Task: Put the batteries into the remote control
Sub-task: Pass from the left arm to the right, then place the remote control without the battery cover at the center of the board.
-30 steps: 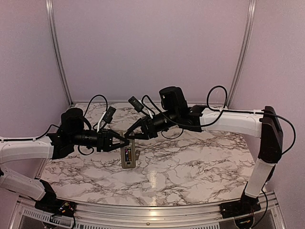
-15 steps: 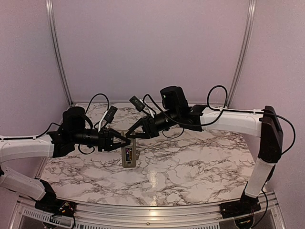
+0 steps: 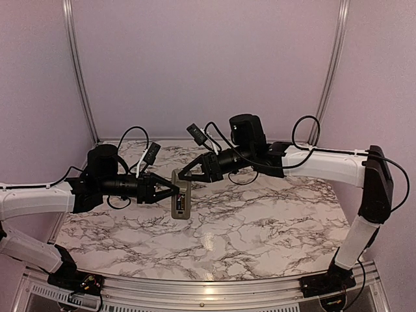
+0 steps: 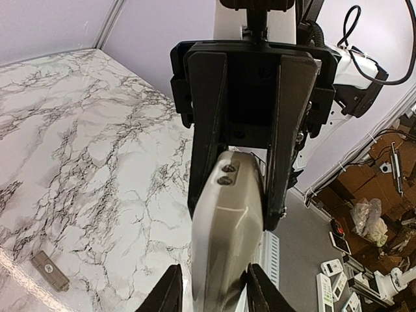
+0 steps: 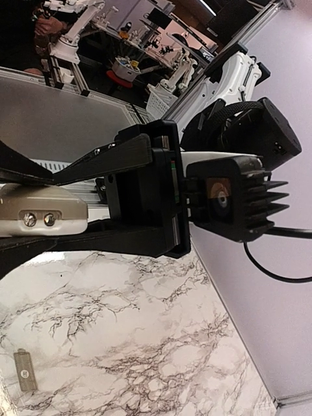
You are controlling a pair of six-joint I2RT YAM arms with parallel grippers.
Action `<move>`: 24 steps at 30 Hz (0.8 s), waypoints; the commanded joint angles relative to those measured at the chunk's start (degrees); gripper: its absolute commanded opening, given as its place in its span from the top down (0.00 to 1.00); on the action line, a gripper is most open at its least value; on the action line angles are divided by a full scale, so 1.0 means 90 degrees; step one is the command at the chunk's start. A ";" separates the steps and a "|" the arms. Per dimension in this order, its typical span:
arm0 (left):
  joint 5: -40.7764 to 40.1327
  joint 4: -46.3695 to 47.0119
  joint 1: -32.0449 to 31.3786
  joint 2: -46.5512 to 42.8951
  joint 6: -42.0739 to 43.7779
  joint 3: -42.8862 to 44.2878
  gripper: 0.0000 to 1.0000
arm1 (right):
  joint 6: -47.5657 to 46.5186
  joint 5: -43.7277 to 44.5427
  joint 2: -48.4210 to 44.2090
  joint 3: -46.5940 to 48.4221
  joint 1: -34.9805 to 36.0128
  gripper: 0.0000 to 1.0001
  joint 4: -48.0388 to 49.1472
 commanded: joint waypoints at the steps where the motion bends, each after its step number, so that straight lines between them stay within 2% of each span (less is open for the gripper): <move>1: -0.0109 -0.0186 0.0042 0.0126 0.0042 0.0076 0.62 | 0.0256 -0.0086 -0.0309 -0.0003 -0.0103 1.00 0.0464; 4: 0.0106 0.0003 0.0041 0.0164 0.0019 -0.0005 0.58 | 0.0668 -0.0231 -0.0395 -0.0175 -0.0241 1.00 0.0961; 14: 0.0623 0.0719 -0.0013 0.0186 -0.0265 -0.0142 0.59 | 0.1543 -0.0191 -0.0376 -0.0517 -0.0339 1.00 0.2036; 18: 0.0676 0.0854 -0.0017 0.0233 -0.0337 -0.0155 0.67 | 0.1677 -0.0171 -0.0316 -0.0554 -0.0320 1.00 0.2213; 21: 0.0738 0.0942 -0.0018 0.0255 -0.0402 -0.0138 0.81 | 0.1729 -0.0220 -0.0287 -0.0575 -0.0311 1.00 0.2234; 22: 0.0754 0.0957 -0.0014 0.0264 -0.0407 -0.0133 0.85 | 0.1738 -0.0268 -0.0270 -0.0584 -0.0310 0.97 0.2231; 24: 0.0800 0.0999 -0.0018 0.0274 -0.0438 -0.0135 0.95 | 0.1676 -0.0322 -0.0271 -0.0585 -0.0310 0.77 0.2154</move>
